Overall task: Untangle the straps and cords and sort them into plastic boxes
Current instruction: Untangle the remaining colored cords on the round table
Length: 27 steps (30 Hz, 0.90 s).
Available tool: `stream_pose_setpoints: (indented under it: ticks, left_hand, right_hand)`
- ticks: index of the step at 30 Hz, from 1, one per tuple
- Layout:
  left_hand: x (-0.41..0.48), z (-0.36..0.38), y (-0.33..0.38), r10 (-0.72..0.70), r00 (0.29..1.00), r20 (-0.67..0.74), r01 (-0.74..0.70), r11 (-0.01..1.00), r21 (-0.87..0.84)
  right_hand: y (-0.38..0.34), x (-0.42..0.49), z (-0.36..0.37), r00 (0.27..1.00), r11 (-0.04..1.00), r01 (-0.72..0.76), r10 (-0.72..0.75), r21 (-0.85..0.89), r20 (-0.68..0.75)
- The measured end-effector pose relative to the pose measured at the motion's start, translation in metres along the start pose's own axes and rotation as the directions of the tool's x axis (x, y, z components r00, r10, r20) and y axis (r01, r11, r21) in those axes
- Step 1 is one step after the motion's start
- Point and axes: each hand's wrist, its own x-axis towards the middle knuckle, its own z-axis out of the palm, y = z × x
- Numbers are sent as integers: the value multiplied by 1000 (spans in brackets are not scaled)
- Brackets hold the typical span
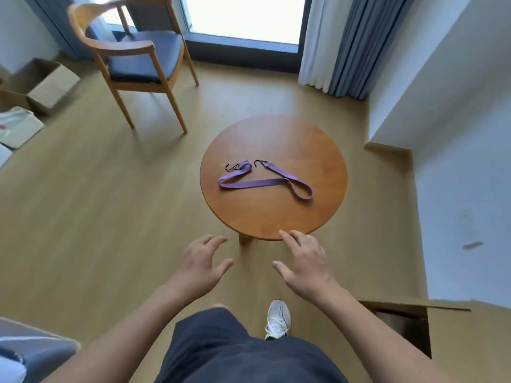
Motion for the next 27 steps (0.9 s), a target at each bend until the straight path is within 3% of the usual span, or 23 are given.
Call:
stream_pose_setpoints:
  ticks: [6, 14, 21, 24, 27]
  left_hand:
    - [85, -11, 9, 32, 998, 48, -28, 997, -77]
    - [236, -13, -9, 106, 957, 268, -99, 994, -41]
    - [374, 31, -13, 189, 918, 348, -240, 964, 110]
    - [411, 61, -13, 253, 885, 391, -373, 888, 269]
    - [425, 78, -20, 233, 877, 421, -411, 817, 403]
  right_hand:
    - [9, 73, -9, 995, 995, -90, 88, 50, 50]
    - [-4, 164, -21, 971, 968, -233, 227, 90, 78]
    - [-8, 233, -21, 944, 939, -326, 317, 111, 89]
    - [-4, 247, -14, 929, 923, -366, 355, 114, 108]
    - [4, 253, -9, 917, 910, -394, 379, 128, 127]
